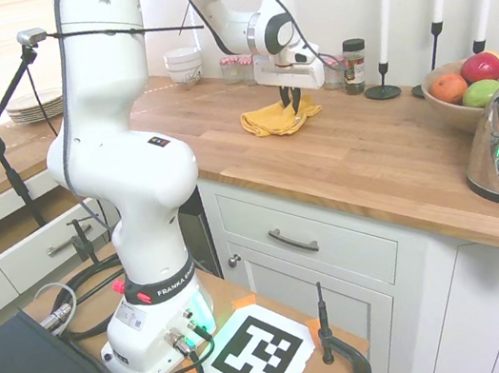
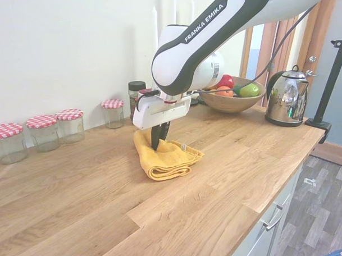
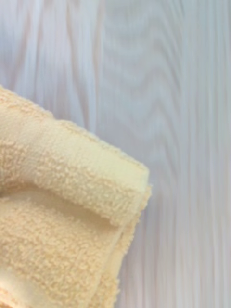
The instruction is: Wipe the counter
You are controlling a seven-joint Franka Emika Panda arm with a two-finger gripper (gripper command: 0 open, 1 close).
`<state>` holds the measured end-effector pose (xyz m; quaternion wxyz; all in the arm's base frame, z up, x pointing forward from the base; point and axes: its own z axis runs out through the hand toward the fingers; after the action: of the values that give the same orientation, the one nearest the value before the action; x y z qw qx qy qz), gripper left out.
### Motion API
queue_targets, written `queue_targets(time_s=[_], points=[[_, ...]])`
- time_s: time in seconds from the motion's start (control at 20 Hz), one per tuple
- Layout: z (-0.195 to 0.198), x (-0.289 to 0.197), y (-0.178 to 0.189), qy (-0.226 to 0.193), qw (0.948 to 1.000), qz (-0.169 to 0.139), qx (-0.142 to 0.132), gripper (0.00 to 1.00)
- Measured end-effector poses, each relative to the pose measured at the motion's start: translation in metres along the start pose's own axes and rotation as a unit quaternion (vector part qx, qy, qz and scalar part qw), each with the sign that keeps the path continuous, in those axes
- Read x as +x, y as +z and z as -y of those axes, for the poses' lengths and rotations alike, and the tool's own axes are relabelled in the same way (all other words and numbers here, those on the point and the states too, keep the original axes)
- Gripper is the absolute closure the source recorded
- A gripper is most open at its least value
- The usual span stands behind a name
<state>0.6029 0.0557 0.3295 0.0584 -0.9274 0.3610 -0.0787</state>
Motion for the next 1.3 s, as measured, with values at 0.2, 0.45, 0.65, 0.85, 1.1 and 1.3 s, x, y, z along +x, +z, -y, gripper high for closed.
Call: queue_targets(time_s=[0.2,0.45,0.65,0.85,1.1,1.3], points=[[0.025,-0.029,0.001,-0.006,0.9999,-0.007,-0.006,1.00],[0.054,-0.064,0.003,-0.015,0.9997,-0.017,-0.012,1.00],[0.078,-0.093,0.004,-0.021,0.9992,-0.028,-0.020,1.00],[0.102,-0.116,0.004,-0.027,0.9985,-0.035,-0.032,1.00],[0.132,-0.154,0.007,-0.039,0.9975,-0.045,-0.038,1.00],[0.145,-0.168,0.008,-0.043,0.9971,-0.048,-0.042,1.00]])
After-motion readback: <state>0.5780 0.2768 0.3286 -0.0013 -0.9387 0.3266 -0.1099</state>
